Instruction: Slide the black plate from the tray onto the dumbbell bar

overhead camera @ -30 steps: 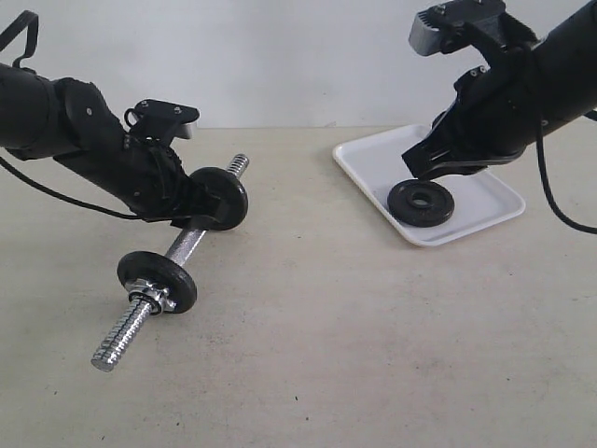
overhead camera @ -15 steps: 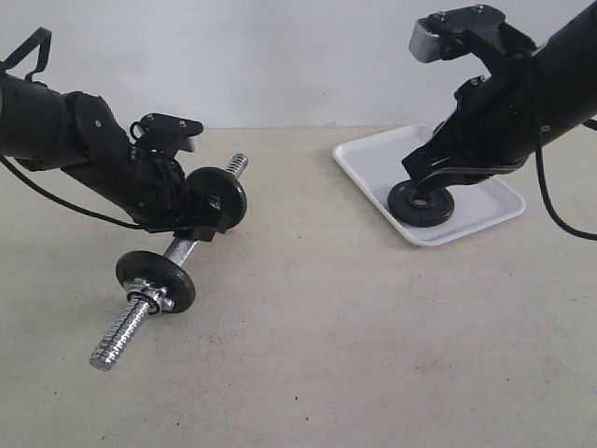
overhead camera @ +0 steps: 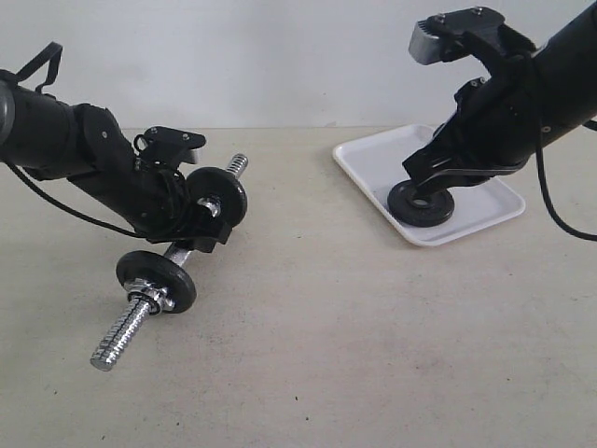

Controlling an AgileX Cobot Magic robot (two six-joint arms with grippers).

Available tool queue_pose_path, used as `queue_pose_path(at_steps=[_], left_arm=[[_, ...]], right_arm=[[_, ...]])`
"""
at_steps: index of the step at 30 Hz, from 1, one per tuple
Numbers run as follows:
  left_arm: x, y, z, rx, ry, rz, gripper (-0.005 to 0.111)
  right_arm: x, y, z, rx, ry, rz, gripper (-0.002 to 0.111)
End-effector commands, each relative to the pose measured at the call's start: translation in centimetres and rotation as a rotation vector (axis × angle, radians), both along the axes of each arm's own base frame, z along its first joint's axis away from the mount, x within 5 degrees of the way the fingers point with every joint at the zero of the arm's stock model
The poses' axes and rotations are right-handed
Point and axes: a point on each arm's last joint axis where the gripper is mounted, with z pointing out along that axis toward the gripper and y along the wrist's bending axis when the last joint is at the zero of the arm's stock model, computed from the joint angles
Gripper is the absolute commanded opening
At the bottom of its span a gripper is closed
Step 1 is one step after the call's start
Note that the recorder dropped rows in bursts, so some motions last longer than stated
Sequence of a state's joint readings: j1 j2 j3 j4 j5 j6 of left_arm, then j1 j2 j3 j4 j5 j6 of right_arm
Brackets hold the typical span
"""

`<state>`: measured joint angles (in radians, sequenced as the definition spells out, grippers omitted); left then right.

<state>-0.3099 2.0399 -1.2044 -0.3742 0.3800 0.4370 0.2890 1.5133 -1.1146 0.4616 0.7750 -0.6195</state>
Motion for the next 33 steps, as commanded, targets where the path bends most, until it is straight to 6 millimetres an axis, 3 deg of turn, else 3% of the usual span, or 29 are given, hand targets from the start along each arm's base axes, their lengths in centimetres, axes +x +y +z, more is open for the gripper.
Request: queue_pose_path(at_steps=[1,9,17,26,29,33], left_arm=[[0.0,-0.3,0.3,-0.009,-0.007,-0.002,0.041],[-0.1,-0.3,0.3,-0.007,0.006,-0.008,0.004],[-0.1,-0.3,0.3,-0.006,0.009,-0.011,0.004],[-0.3,-0.3,0.2,-0.004,0.028,-0.021,0.004],[-0.5,-0.3,0.1,-0.003,0.048,-0.027,0.004],[-0.8,-0.4,0.0,-0.021,0.094,-0.021,0.004]], right_arm=[[0.1,0.1,0.1,-0.004,-0.019,0.011,0.0],[0.2,0.0,0.1,-0.016,-0.047,0.027,0.0],[0.7,-0.3,0.2,-0.049,-0.098,0.02,0.0],[1.4,-1.2,0.2,-0.197,-0.209,0.054,0.0],[1.7,-1.3,0.1,-0.21,-0.236,0.052,0.006],[2.9,-1.1,-1.8,-0.229,-0.21,0.051,0.023]])
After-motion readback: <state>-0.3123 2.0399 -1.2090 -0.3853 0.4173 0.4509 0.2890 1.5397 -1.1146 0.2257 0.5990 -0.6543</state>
